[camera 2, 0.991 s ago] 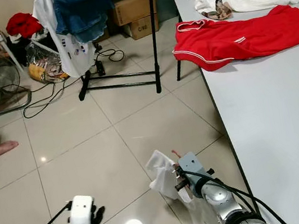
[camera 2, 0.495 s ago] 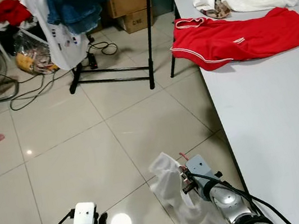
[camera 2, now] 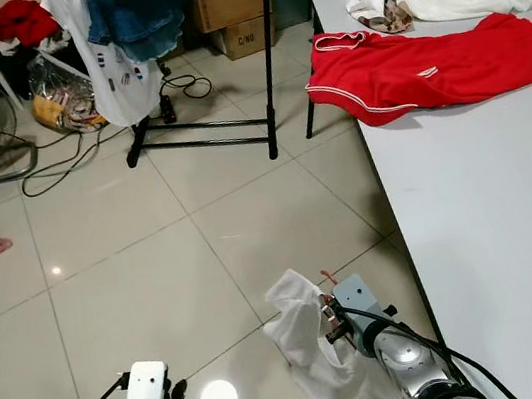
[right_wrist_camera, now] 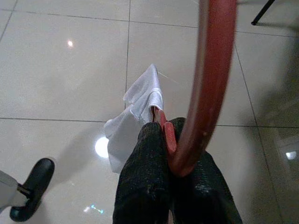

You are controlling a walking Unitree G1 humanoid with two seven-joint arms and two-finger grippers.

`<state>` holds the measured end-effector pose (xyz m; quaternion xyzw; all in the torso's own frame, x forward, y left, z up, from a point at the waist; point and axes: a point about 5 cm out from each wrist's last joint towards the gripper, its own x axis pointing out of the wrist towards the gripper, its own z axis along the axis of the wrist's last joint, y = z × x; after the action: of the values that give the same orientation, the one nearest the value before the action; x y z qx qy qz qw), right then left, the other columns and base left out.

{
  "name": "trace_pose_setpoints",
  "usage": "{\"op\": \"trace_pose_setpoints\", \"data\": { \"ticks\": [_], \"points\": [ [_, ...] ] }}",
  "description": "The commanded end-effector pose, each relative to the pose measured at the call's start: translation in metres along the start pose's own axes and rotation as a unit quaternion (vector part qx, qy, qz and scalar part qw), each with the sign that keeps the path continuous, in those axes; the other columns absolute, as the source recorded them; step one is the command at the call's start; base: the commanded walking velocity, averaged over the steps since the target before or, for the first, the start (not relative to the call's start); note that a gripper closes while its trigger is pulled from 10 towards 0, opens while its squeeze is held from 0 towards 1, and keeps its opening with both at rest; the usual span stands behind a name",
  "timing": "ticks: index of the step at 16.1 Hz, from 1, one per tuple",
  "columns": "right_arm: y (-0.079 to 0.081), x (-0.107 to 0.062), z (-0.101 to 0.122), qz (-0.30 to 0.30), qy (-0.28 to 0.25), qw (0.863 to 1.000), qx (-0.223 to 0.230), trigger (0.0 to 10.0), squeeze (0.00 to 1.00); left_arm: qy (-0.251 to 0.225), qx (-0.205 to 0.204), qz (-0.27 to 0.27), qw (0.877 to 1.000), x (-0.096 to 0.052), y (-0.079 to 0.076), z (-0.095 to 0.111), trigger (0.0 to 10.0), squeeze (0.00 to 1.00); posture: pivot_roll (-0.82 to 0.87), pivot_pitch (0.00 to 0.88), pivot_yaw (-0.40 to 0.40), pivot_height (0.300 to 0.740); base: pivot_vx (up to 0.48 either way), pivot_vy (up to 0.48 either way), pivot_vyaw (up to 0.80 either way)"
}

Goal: Hang hanger

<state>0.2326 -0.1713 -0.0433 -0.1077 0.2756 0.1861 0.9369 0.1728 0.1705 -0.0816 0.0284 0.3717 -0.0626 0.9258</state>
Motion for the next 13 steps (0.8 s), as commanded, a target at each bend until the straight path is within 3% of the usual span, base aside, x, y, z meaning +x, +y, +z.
{"op": "trace_pose_setpoints", "data": {
  "ticks": [1, 4, 5, 7, 10, 13],
  "points": [
    [0.000, -0.001, -0.001, -0.001, -0.004, 1.000, 0.013, 10.0, 0.00, 0.007, 0.008, -0.005, 1.000, -0.001, -0.001, -0.003, 10.0, 0.00, -0.05, 0.007, 0.029, 0.736, 0.000, 0.000, 0.00],
    [0.008, 0.000, -0.002, 0.046, -0.001, 0.998, 0.044, 10.0, 0.00, 0.007, 0.029, -0.014, 0.999, 0.001, 0.001, 0.001, 10.0, 0.00, -0.08, 0.000, 0.047, 0.736, 0.000, 0.000, 0.00],
    [0.013, 0.000, -0.001, 0.090, -0.009, 0.995, 0.051, 10.0, 0.00, 0.005, 0.035, -0.016, 0.999, 0.002, 0.001, 0.004, 10.0, 0.00, -0.08, 0.000, 0.051, 0.736, 0.000, 0.000, 0.00],
    [0.015, -0.007, -0.003, 0.162, -0.021, 0.986, 0.039, 10.0, 0.00, 0.000, 0.057, -0.028, 0.998, 0.004, 0.000, 0.008, 10.0, 0.00, -0.09, 0.000, 0.055, 0.736, 0.000, 0.000, 0.00],
    [0.014, -0.017, -0.008, 0.199, -0.033, 0.979, 0.020, 10.0, 0.00, 0.002, 0.087, -0.041, 0.995, 0.003, -0.002, 0.006, 10.0, 0.00, -0.09, 0.002, 0.058, 0.736, 0.000, 0.000, 0.00],
    [0.008, -0.021, 0.000, 0.195, -0.074, 0.978, -0.004, 10.0, 0.00, -0.012, 0.175, -0.071, 0.982, 0.000, -0.001, 0.007, 10.0, 0.00, -0.09, 0.021, 0.063, 0.736, 0.000, 0.000, 0.00]
  ]
}}
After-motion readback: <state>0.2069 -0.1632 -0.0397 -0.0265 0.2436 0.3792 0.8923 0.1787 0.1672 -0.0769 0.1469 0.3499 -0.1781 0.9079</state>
